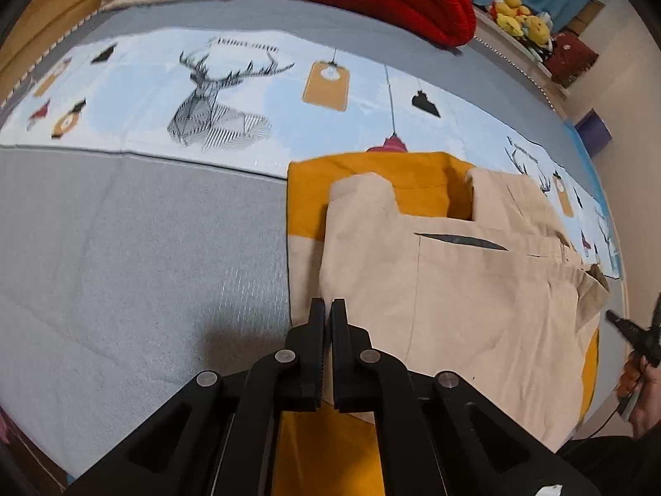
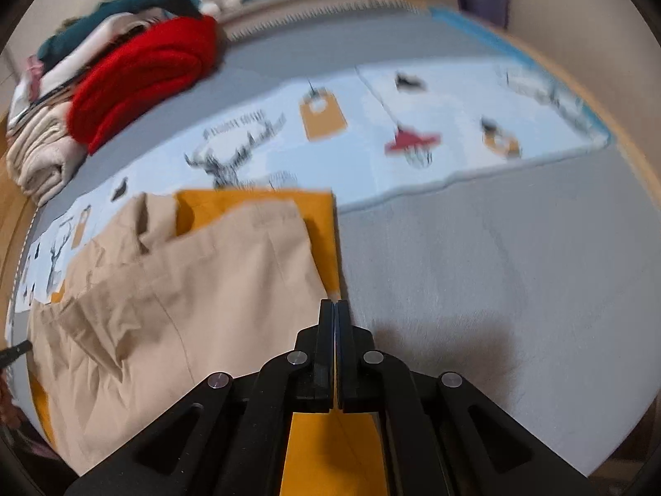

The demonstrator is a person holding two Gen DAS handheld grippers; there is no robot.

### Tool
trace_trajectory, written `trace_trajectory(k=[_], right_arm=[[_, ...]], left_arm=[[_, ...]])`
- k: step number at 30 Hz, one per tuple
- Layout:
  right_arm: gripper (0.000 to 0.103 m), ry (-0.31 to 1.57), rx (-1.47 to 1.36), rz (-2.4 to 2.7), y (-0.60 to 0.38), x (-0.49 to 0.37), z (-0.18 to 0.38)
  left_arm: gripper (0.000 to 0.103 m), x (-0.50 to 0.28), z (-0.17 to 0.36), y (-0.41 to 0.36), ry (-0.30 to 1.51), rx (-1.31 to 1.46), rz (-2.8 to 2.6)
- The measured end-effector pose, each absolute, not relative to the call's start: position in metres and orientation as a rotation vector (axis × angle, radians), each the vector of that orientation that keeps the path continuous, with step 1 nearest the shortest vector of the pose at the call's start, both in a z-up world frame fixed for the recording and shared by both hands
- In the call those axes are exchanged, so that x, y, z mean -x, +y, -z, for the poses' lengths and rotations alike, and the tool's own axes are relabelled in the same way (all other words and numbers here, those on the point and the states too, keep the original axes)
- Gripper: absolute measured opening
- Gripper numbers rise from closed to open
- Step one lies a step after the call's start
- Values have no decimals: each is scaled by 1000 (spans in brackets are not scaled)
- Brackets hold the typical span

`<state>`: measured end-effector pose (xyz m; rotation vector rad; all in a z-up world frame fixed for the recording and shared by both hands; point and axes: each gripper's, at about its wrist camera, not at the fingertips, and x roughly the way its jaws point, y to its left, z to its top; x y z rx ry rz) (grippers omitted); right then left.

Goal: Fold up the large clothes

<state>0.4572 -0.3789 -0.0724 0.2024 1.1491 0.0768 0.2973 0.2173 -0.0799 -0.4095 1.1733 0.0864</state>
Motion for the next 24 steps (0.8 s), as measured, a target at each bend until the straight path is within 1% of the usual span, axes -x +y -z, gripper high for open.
trace_trajectory(k=[1,2,3,5,6,7,10,12,13,14,15,16,19,22,24], right_arm=[[15,1186,-213,-80,-379,-461,80],[26,1200,-211,-79,-379,-461,84],[31,1207,-205,-82,-379,-462,87],[43,1231,-198,-92,-376,-463,93],[46,1248,-199,-94,-376,-464,97],[49,1265,-203,-97,-375,-464,101],[49,1302,-186,-122,-368,-464,107],[49,1300,-117,-125,-358,-461,106],[47,1282,-64,-121,-353,-459,103],[35,1265,-21,-120,-348,-458,99],[27,1249,35,-113,-343,-456,97],[14,1238,77,-103,-340,-454,95],[4,1196,150,-93,-334,-450,86],[3,1100,99,-71,-343,-448,60],[3,1044,46,-37,-351,-448,44]], left_arm=[[1,-298,83,218,1187,418,-77],[2,-299,84,217,1194,420,-69],[4,-300,86,215,1207,420,-56],[17,-302,90,211,1232,406,-39],[27,-302,92,209,1241,397,-37],[31,-302,94,207,1249,385,-37],[31,-303,101,202,1282,328,-53],[31,-303,105,204,1300,325,-70],[31,-303,106,206,1302,334,-71],[29,-303,106,208,1299,344,-76],[21,-303,106,209,1296,347,-76],[9,-303,106,210,1294,349,-72],[3,-303,100,210,1268,336,-77],[2,-301,78,215,1168,346,-94],[2,-298,59,219,1069,363,-104]])
